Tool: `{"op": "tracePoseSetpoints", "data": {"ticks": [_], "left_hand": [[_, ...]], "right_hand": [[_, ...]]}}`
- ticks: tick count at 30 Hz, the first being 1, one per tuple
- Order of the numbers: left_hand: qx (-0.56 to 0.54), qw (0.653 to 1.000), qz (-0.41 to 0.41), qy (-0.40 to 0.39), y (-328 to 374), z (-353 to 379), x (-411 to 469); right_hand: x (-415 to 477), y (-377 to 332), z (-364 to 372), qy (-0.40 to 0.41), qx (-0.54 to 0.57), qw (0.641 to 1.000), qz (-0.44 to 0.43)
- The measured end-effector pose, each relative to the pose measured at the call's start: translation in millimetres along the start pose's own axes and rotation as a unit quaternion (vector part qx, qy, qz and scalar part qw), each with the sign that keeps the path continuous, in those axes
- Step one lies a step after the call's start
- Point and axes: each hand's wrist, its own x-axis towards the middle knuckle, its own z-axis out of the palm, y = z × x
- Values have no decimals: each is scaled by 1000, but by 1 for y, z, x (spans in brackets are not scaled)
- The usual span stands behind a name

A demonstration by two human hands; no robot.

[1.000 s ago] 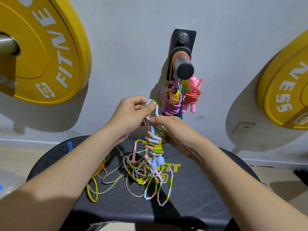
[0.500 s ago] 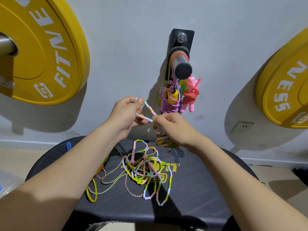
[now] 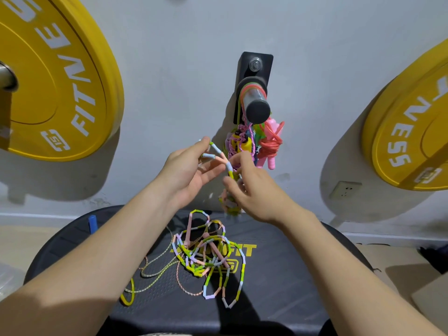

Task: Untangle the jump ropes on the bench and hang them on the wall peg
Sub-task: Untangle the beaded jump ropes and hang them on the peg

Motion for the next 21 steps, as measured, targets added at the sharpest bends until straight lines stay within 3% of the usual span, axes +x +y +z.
{"op": "tracePoseSetpoints", "data": {"ticks": [5,9,12,16,21], "left_hand": [[62,993,45,-84,7,9,-2],[147,973,155,-87,7,27,-2],[221,945,229,-70,5,45,1],[287,918,273,0,4,63,13],[302,913,274,10,7,71,26]], "right_hand": [[6,3,-9,109,26,993,23],[15,5,-16,243,101,962,73],[22,8,-25,358,70,927,87],[39,10,-35,381,99,912,117],[55,17,-48,410,179,889,97]]}}
